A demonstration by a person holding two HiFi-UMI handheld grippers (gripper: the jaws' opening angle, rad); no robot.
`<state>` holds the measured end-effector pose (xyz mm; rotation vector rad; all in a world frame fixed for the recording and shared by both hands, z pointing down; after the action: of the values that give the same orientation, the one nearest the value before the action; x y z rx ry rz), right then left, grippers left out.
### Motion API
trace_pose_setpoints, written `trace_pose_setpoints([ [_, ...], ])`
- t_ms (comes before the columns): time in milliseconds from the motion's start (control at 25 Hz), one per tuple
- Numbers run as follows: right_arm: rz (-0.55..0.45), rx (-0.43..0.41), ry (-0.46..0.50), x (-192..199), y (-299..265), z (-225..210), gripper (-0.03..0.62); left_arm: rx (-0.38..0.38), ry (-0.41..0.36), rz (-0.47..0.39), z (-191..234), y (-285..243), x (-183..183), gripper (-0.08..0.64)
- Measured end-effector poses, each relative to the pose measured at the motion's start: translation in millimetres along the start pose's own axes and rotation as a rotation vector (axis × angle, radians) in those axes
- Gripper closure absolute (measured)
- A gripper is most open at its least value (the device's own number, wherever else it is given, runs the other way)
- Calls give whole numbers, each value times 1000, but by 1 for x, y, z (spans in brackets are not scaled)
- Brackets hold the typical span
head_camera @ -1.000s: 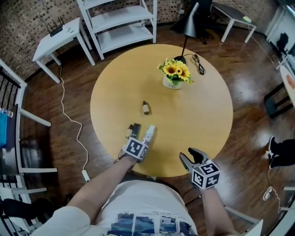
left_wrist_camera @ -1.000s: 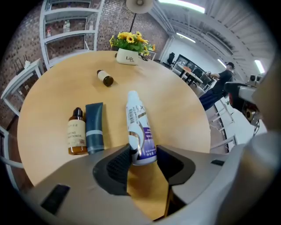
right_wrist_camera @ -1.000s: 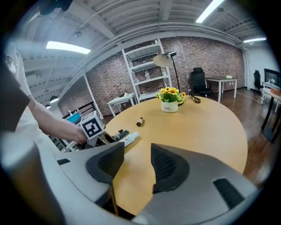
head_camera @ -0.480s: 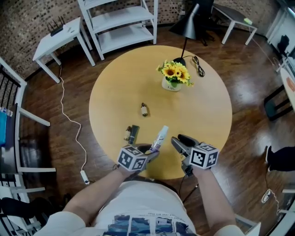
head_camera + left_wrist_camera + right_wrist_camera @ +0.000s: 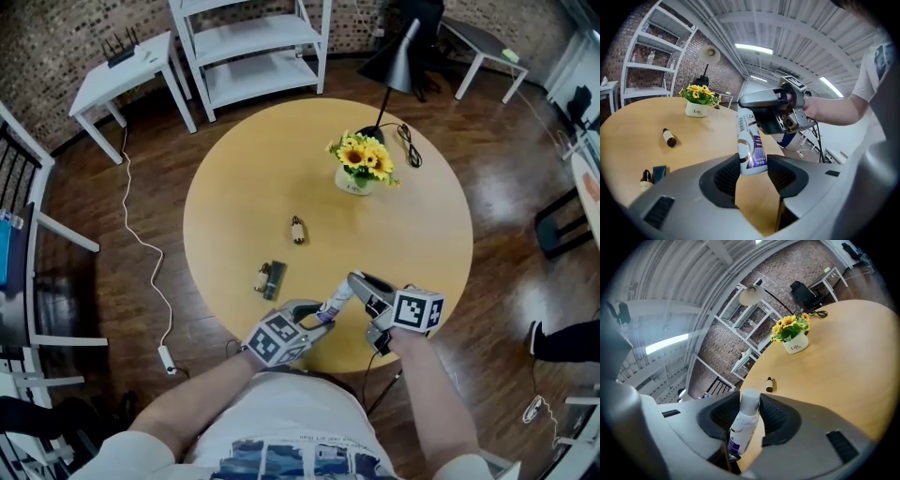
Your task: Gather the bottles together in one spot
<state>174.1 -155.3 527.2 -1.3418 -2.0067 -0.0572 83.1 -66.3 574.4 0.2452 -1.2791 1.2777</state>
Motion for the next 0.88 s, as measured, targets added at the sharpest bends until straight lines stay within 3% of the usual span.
trace_pose_setpoints([
  [280, 21, -17, 105, -8, -17, 15, 466, -51, -51, 10, 20, 3, -1, 371],
  [440, 46, 76, 317, -15, -29, 17, 466, -98, -8, 10, 43, 26, -4, 371],
  [600, -5, 179, 493, -42, -41, 10, 466, -167, 57, 34, 66, 59, -1, 371],
  [880, -155, 312, 648, -110, -70, -37, 466, -176, 150, 46, 71, 104, 5, 371],
])
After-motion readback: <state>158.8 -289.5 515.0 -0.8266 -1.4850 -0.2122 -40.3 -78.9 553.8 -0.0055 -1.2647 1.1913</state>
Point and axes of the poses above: the fingertips, and each gripper's own axes: y backward along the fingers, z to its left, x out of its underside, the point moved 4 cm from there along y, backward along the fingers, and after that the axes turned 1 degree about -z, right-handed, at the moved point
